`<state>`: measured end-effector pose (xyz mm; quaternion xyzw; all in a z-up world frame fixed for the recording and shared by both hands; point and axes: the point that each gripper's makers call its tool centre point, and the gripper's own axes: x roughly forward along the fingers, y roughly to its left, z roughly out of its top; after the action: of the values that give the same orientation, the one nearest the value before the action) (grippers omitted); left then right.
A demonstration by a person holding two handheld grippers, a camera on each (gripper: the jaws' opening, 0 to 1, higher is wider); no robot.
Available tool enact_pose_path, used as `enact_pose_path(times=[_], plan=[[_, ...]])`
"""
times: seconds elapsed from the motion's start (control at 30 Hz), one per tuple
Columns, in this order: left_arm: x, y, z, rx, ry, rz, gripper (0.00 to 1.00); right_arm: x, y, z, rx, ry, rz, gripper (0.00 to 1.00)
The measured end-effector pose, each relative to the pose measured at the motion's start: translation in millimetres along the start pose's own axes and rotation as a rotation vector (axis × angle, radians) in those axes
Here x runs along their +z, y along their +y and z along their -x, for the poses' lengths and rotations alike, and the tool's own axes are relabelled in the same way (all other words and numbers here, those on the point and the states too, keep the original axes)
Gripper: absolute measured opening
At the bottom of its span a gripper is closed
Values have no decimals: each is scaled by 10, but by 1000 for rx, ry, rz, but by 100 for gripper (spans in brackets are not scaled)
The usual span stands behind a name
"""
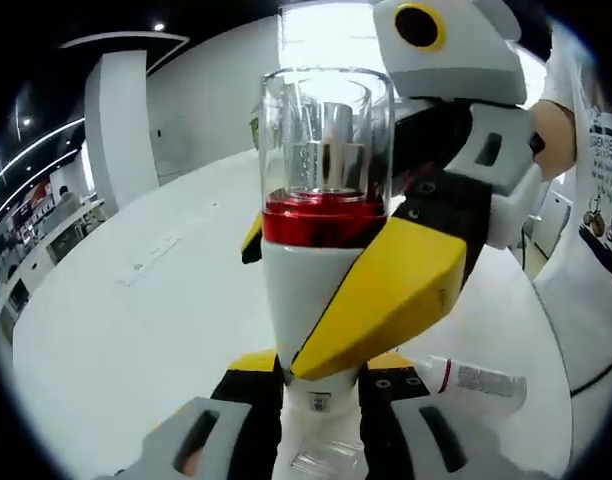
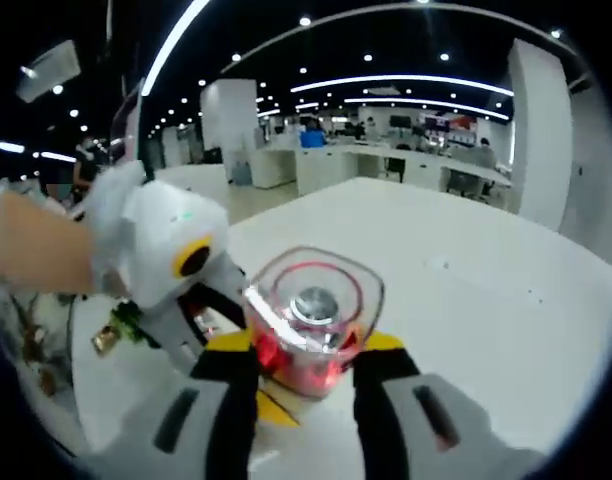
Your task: Arrange the skincare products in the storage area until every visible bottle or jar stands upright without overlapping.
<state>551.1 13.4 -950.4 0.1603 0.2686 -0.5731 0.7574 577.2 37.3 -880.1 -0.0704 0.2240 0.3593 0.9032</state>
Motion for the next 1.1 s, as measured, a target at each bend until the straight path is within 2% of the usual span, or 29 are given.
enact_pose_path(times=[0.07,0.13,0.33,0.5,0.57,0.6,0.67,0.87,1.1], plan=[[2,-6,-16,2,-2,-15,27,-8,35,5,-5,-1,43,35],[3,-43,-40,-21,0,-17,27,-18,68,5,-6,-6,59,35],[3,-47,-45,-36,-5,-16,27,-57,34,15,-18,-6,6,35],[-4,-55,-38,-59,7,-31,27,-105,62,42,22,-3,68,35],[-8,-55,-36,-73,11,-38,27,-114,72,68,57,-8,42,35],[-8,-57,-37,-80,13,-40,27,-120,78,86,74,-13,-6,35],[-9,-60,-37,-89,15,-46,27,-136,71,105,84,-16,-35,34],[-10,-74,-37,-111,22,-53,28,-155,80,118,51,-36,-22,33],[-21,-81,-17,-103,59,-40,29,-174,81,117,56,-23,-41,33]])
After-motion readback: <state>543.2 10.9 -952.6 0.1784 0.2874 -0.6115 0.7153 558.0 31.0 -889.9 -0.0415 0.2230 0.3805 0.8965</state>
